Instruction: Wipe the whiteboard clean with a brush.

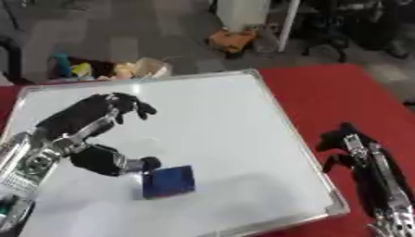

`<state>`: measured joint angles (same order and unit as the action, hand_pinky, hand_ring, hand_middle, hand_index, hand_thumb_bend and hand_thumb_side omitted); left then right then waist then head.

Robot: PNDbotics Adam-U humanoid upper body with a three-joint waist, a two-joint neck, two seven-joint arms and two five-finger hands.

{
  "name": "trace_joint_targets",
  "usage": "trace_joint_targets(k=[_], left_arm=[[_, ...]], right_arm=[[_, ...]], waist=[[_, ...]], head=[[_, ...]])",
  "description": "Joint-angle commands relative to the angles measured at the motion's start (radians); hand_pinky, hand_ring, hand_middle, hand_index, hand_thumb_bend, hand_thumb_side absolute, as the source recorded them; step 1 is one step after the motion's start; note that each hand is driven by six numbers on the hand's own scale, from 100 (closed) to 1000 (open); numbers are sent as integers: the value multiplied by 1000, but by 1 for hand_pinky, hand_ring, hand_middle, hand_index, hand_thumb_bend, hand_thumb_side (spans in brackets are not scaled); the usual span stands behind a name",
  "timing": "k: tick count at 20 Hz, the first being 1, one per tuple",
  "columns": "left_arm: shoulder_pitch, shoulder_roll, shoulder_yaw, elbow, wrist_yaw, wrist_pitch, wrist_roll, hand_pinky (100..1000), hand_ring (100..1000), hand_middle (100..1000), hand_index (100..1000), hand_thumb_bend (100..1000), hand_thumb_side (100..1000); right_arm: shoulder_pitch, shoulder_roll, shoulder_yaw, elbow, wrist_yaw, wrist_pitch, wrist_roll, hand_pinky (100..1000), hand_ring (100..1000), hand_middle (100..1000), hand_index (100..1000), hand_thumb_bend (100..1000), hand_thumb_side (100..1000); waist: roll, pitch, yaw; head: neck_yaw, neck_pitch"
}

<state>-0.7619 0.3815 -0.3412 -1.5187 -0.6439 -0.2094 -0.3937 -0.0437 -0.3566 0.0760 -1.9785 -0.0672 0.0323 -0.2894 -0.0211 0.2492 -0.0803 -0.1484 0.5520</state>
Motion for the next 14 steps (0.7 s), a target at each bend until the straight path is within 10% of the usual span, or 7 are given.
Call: trace_joint_targets(k=[1,14], left_arm=[[-26,-1,-3,6,-6,1,-2,551,814,641,831,643,687],[-39,-27,-43,57,-83,5,16,535,799,626,821,648,672]], right_arm=[[-6,-13,0,-22,-5,-2,3,314,585,493,600,100,841],[-7,-12,1,-22,-7,-2,5,314,585,493,601,100,841]], waist=[[-2,-14,-2],[-2,-13,-8]], head=[[0,-10],[-1,-15]])
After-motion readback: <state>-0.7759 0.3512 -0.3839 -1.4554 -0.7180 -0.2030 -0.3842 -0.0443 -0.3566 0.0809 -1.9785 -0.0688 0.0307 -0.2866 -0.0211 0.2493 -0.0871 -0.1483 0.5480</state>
